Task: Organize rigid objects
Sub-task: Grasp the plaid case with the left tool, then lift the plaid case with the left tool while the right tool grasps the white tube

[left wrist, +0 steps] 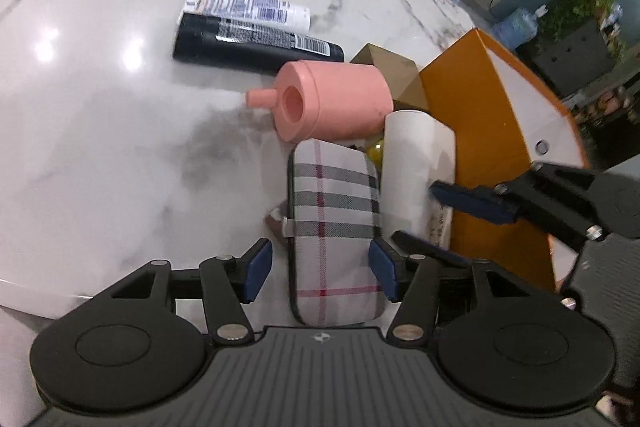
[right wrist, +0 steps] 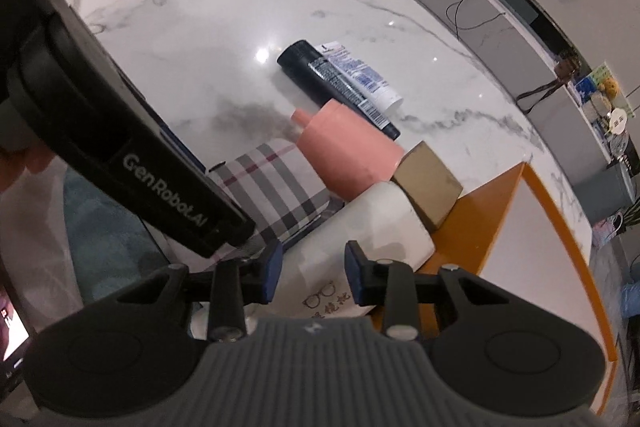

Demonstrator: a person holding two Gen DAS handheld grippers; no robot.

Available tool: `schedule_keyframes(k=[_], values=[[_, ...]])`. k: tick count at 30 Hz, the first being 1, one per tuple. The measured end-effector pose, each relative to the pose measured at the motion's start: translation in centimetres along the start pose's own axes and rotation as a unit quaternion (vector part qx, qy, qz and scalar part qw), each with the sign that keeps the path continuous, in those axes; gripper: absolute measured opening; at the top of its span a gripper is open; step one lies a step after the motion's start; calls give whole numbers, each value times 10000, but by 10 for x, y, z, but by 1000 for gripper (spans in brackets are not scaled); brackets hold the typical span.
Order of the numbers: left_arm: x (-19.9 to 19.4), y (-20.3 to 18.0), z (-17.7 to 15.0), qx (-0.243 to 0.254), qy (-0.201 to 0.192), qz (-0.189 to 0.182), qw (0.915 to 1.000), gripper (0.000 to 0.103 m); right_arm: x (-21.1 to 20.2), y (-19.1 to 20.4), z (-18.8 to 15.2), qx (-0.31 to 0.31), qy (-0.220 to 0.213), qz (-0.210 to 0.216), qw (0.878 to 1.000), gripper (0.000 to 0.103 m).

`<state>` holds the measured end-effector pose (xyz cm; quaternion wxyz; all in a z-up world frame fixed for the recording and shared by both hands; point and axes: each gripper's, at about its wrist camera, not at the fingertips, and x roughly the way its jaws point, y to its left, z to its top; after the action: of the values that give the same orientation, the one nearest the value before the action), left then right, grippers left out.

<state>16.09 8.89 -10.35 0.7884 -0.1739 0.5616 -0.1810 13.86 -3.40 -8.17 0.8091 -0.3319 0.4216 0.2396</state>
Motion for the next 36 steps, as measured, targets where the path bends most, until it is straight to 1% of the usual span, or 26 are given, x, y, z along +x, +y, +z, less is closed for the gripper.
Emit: schedule_keyframes(k=[1,2,3,6,7,8,11,16,19,22,25,26,27,29,31,33,36], values=[[2,2,0,-69,32,-72,9999,63,0,0,-1,5,-30,-16,10000,35],[2,2,0,-86,39,-139,9999,56,0,2,-1,-37,-64,-48,10000,35],[2,1,1,-61,42,-198,9998,54,0,3,-1,-78,-84,-72,9999,35],[-2,-5,1,78,31,-80,9999,46,-1,6,-2,-139,-124,-122,9998,35],[-5,-7,2,135,17,-56,9999,40,-1,6,-2,-143,-135,-126,9997,35],[-8,-10,2,174,13,-54,9998,35,-1,7,-2,-148,-149,-130,9997,35],[-15,-16,5,228,35,-92,9997,27,-1,8,-2,-126,-176,-156,9996,33],[-17,-22,7,278,31,-160,9995,26,-4,6,-6,-154,-249,-153,9995,31],[-6,-18,7,85,71,-230,9997,27,-4,5,-7,-98,-271,-107,9995,31],[2,-16,9,-35,18,-298,9995,27,-4,2,-6,-9,-270,-83,9996,31],[3,-20,9,48,-29,-239,9997,27,-4,-2,-7,125,-272,-47,9995,30],[2,-23,8,94,-57,-198,9997,26,-4,-3,-7,172,-277,-17,9995,30],[1,-24,7,118,-89,-172,9997,25,-5,-4,-7,218,-273,16,9994,28],[-2,-27,6,187,-141,-128,9996,22,-8,-7,-6,337,-262,85,9991,28],[-7,-30,6,309,-175,-19,9994,20,-14,-8,-5,496,-243,98,9984,36],[-14,-31,5,420,-232,145,9987,20,-17,-9,-5,639,-179,52,9978,49],[-22,-27,4,444,-326,240,9982,20,-21,-5,-7,962,-37,1,9954,58]])
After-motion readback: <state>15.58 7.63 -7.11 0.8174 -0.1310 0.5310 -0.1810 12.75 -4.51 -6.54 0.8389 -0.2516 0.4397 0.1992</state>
